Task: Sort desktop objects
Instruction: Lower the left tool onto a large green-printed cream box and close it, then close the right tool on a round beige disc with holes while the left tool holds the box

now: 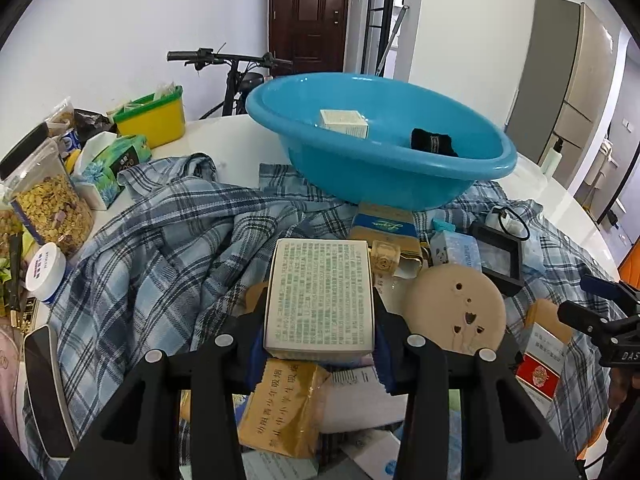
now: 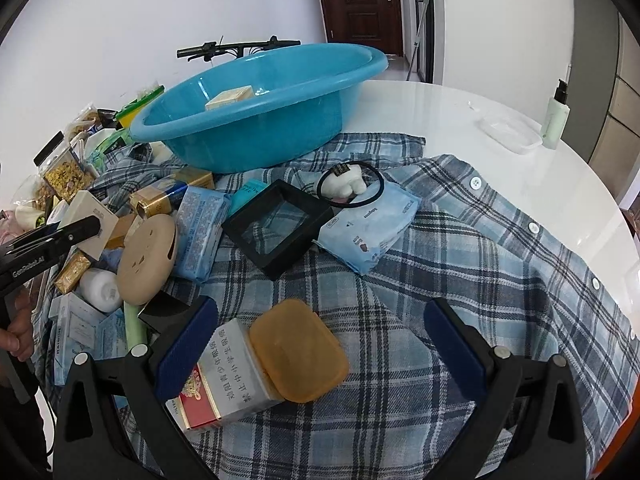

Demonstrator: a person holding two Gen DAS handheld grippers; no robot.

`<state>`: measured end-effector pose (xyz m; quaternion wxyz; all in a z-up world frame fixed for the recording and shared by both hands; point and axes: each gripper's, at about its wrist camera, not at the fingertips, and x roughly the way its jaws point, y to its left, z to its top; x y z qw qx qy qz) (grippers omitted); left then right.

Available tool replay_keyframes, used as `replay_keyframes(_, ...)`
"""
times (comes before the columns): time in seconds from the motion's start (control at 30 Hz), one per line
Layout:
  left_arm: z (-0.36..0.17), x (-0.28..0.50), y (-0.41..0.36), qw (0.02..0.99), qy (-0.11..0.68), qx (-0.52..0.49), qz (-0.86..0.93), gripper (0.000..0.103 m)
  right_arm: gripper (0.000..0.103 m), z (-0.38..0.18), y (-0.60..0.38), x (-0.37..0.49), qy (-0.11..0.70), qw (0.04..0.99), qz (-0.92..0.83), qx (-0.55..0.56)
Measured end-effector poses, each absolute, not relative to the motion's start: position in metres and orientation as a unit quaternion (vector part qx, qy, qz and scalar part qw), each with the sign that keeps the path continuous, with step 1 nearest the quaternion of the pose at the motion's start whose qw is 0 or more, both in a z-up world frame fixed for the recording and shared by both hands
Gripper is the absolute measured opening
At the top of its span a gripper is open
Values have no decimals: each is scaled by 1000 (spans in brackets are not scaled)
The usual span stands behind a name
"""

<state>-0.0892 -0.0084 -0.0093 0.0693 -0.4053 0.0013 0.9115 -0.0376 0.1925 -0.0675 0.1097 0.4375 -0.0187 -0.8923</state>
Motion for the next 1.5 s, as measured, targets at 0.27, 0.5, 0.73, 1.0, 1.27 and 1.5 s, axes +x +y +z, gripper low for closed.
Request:
replay_keyframes(0.27, -2, -67, -8, 69, -10, -395, 916, 45, 103, -65, 188, -31, -14, 114, -894, 433)
replay_keyframes(0.5, 2, -52, 0, 77, -4, -390, 918, 45, 103, -59, 185, -23, -5, 116, -899, 423)
replay_keyframes(0.73, 5, -41, 0, 77, -3, -387, 919, 45, 103, -57, 184, -16, -2, 118, -900, 420)
replay_keyframes(1.0, 6, -37, -2, 76, -3, -386, 919, 45, 103, -55, 179, -12, 2, 122, -901, 417)
replay_keyframes(1.27, 7, -36, -4, 75, -7, -385, 920, 45, 103, -54, 167, -13, 16, 133, -899, 417)
replay_keyframes(1.5, 11, -34, -9, 71, -14, -381, 922, 45, 103, -53, 140, -18, 42, 155, -895, 415)
